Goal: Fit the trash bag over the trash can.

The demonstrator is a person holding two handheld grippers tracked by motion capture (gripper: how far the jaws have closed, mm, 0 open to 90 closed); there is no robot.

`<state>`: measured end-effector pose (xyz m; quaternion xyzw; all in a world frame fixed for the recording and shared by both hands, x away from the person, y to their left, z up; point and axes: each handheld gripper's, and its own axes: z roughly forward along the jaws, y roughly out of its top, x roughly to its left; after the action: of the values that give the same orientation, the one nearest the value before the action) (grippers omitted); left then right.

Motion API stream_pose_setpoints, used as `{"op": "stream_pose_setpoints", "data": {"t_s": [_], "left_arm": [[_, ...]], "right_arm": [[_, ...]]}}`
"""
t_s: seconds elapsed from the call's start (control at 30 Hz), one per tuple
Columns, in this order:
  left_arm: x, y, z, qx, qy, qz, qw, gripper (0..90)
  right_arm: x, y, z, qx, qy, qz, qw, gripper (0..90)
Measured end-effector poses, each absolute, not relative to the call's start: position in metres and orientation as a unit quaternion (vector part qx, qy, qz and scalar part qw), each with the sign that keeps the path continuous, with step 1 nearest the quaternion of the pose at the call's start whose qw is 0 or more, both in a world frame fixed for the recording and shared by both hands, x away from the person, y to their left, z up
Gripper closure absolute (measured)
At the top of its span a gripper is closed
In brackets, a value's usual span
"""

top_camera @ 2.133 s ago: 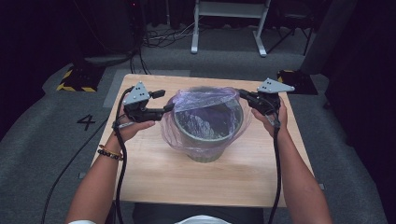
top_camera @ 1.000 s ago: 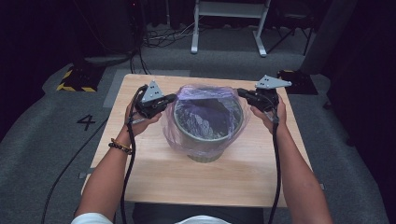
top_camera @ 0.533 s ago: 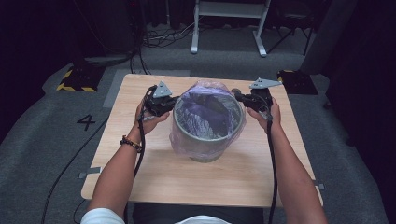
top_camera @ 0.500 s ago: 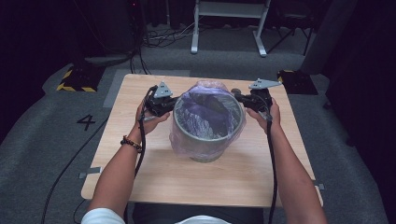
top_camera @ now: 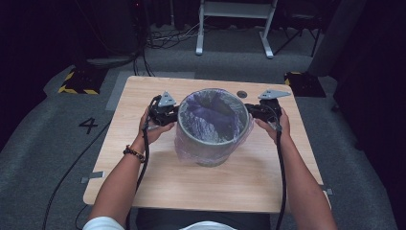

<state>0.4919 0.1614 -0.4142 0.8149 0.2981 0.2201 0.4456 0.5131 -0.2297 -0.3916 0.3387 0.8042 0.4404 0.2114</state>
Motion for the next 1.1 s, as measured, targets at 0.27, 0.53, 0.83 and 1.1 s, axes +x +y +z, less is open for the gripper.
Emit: {"op": "stream_pose_setpoints", "data": {"t_s": [0.27,0.53,0.83,1.1], "left_arm": [[0.448,0.196,-0.409,0.808,0.287,0.238,0.456,54.2],[0.393,0.202,-0.411,0.822,0.233,0.215,0.474,37.2],[0.363,0.177,-0.427,0.841,0.186,0.177,0.476,26.5],[0.372,0.158,-0.434,0.843,0.196,0.178,0.469,27.8]], "right_arm": [[0.48,-0.26,-0.385,0.332,0.786,0.462,0.241,56.7],[0.432,-0.266,-0.387,0.242,0.809,0.476,0.246,42.9],[0.394,-0.242,-0.397,0.162,0.831,0.471,0.247,27.3],[0.4,-0.228,-0.411,0.171,0.828,0.487,0.219,24.4]]}}
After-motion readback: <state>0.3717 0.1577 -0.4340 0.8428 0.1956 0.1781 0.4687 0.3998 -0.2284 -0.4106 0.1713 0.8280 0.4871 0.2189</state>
